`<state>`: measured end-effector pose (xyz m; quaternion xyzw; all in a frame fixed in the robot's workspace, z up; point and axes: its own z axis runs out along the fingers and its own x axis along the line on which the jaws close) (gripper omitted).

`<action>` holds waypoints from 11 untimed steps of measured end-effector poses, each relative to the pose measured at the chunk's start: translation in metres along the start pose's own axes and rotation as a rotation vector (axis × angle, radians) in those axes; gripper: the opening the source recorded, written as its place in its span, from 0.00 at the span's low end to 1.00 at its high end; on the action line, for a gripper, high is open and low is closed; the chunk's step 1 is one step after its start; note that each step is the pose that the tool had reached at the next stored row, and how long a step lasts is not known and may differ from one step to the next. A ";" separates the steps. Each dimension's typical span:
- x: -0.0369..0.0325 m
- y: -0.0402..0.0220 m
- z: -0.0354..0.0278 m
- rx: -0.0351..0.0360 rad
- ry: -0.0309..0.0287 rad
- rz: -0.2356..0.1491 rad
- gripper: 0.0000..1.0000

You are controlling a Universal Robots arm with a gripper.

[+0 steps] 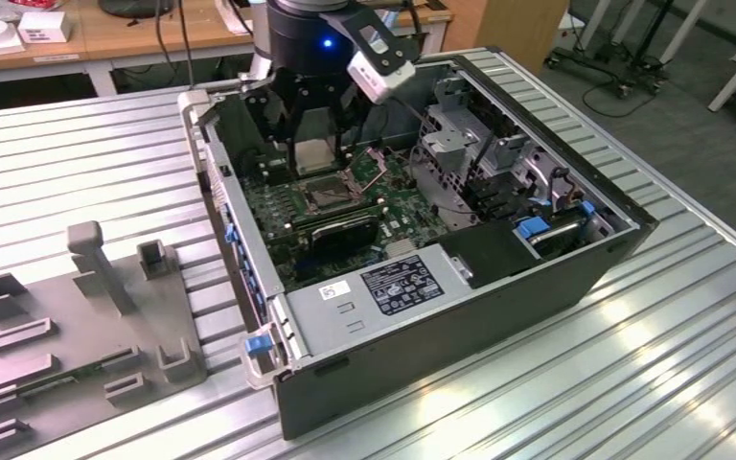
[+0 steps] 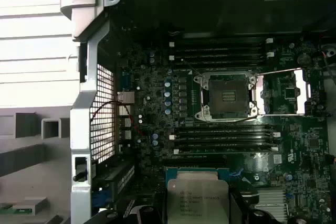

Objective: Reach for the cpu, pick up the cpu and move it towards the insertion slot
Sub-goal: 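Pick up the cpu and move it towards the insertion slot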

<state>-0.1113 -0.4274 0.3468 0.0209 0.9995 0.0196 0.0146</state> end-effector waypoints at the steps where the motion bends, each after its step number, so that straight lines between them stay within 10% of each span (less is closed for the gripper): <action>1: -0.0101 0.0092 0.0017 0.0000 -0.0001 0.004 0.55; 11: -0.0159 0.0158 0.0030 0.0001 -0.0001 0.005 0.55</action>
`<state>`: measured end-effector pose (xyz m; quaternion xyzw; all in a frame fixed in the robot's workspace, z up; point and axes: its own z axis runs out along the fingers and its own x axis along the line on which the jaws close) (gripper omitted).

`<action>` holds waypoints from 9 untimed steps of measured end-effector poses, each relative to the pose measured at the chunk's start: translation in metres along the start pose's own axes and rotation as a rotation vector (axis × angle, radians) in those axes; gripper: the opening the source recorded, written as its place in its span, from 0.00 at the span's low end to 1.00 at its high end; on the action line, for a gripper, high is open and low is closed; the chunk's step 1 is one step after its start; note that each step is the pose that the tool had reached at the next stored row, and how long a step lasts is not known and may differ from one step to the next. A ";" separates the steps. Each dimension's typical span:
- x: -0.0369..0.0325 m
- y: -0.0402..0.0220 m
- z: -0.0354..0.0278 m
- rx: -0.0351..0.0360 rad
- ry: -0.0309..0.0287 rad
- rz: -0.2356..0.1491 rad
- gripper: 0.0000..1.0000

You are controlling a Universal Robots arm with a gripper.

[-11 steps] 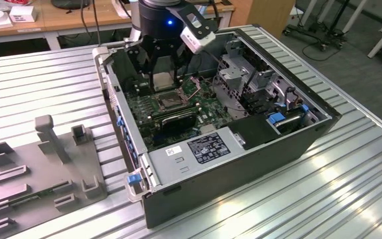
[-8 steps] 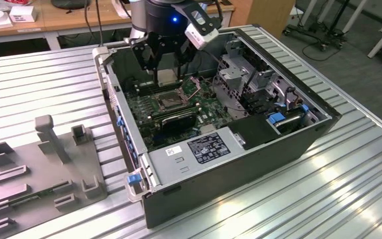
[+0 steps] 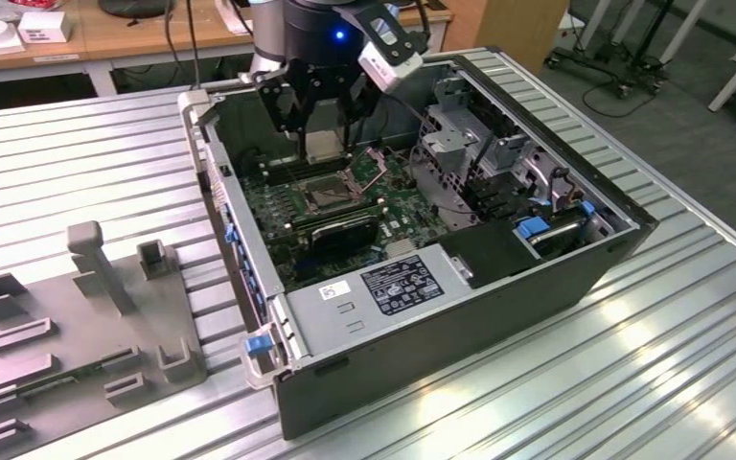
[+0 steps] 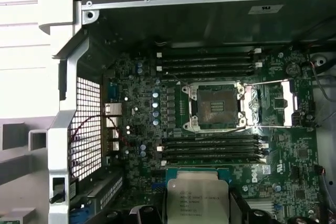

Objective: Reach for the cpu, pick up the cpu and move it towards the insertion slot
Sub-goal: 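Pick up the cpu and move it towards the insertion slot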

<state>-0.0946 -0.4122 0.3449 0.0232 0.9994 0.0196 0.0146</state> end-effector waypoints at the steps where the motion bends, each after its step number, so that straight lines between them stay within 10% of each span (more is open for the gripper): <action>1: -0.0010 0.0006 0.0002 0.0000 0.0000 0.000 0.55; 9: -0.0128 0.0105 0.0026 0.0000 0.0000 0.000 0.55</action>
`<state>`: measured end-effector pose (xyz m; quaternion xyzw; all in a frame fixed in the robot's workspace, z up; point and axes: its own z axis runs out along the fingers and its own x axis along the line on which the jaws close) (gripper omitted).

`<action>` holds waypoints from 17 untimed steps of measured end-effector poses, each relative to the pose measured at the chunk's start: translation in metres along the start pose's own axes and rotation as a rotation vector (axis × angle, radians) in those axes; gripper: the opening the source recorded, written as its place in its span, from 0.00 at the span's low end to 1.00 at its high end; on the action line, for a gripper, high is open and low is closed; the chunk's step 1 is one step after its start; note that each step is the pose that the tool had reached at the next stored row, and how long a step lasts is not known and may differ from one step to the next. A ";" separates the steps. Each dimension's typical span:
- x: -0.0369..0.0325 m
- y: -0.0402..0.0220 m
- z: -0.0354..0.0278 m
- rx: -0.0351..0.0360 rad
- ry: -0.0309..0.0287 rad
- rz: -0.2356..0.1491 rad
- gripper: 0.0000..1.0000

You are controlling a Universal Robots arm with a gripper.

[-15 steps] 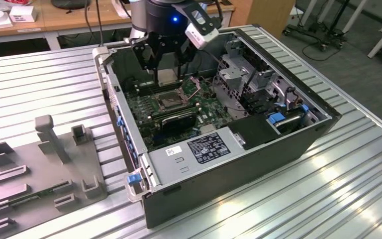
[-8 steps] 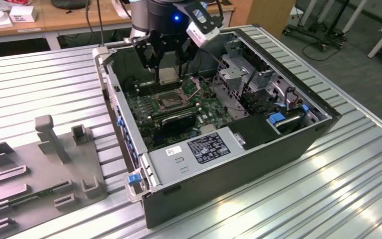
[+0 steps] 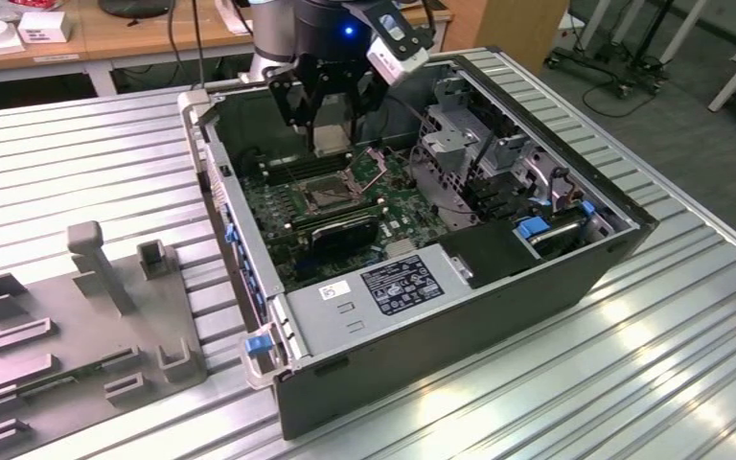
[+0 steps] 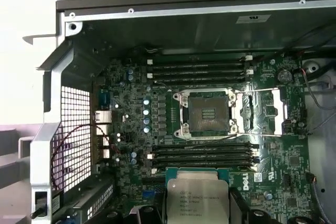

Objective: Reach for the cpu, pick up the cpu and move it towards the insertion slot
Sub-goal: 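Pick up the cpu and move it towards the insertion slot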

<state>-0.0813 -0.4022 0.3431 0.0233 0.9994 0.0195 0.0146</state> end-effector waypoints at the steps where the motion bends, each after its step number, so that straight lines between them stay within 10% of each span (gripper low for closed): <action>1: -0.0006 0.0006 0.0001 0.0000 0.0000 0.000 0.55; 17: -0.0229 0.0223 0.0041 -0.0003 0.0075 0.002 0.55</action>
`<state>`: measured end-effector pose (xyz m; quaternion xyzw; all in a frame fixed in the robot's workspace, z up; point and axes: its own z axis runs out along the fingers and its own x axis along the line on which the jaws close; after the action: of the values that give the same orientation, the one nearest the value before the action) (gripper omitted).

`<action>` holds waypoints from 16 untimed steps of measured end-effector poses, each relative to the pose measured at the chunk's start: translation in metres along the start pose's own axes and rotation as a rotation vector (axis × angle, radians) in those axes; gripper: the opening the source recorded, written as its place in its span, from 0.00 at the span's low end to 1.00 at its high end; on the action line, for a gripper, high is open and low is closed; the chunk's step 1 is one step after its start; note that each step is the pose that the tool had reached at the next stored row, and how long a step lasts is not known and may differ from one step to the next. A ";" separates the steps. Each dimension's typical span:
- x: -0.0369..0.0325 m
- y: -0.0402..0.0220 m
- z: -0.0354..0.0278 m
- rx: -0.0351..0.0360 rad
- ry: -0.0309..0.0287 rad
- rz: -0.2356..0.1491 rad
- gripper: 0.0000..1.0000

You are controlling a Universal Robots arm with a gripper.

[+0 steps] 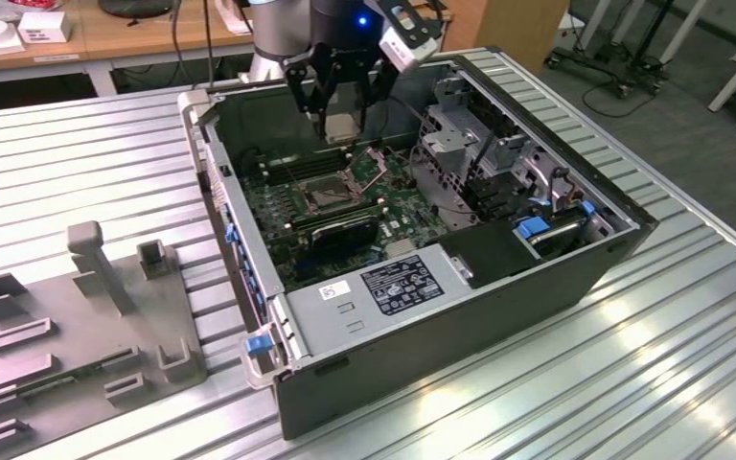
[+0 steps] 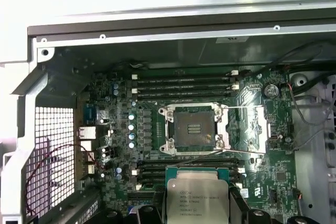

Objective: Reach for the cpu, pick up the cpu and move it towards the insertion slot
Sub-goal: 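Pick up the cpu and move it towards the insertion slot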

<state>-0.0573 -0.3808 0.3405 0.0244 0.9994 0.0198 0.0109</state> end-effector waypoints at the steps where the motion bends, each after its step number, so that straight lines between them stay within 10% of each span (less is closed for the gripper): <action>1: -0.0005 0.0003 -0.0001 -0.0003 0.0028 0.000 0.55; 3: -0.0022 0.0027 -0.0034 -0.0015 0.0134 0.001 0.55; 16: -0.0022 0.0047 -0.0040 -0.0015 0.0134 0.001 0.55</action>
<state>-0.0549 -0.3764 0.3448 0.0246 0.9995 0.0207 0.0041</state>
